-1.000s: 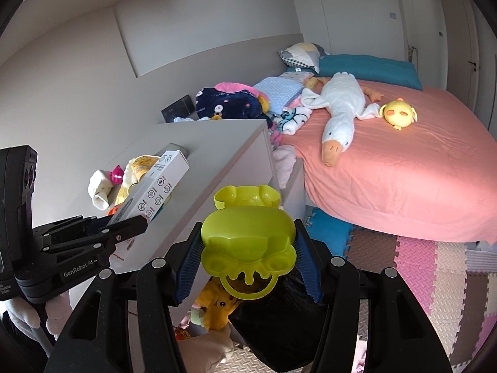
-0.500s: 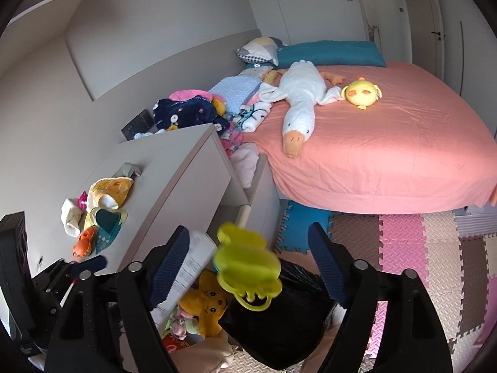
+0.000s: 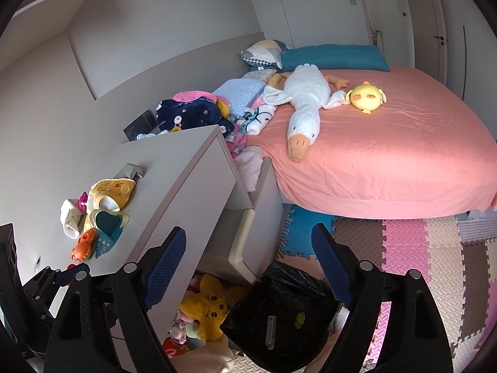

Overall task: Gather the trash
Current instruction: 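Carry both items over the black bin and open both tools to drop them, then move the left tool to the red heart and close on it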

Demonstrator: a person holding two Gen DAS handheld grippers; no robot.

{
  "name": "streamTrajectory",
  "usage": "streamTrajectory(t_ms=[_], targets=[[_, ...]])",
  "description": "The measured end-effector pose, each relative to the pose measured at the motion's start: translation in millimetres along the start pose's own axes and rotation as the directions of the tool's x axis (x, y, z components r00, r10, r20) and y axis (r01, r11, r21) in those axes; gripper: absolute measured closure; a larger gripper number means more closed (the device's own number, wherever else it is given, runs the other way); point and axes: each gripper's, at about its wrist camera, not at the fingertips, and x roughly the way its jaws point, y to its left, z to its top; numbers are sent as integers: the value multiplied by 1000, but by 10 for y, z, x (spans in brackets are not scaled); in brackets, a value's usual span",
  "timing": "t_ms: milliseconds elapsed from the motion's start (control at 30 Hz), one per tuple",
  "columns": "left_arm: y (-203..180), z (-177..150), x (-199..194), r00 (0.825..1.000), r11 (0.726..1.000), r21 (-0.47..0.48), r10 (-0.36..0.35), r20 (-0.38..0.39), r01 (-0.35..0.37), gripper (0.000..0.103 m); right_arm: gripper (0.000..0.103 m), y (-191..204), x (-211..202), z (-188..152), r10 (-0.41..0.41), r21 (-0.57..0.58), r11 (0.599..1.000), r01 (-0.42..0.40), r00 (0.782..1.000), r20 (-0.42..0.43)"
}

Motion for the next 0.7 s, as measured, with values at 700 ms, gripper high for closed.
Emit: streamTrajectory(t_ms=[700], targets=[[868,-303,-256,993,978,-174,117,9,-114,7,20,784,286,-111,96,-136,985,-105,993,-72]])
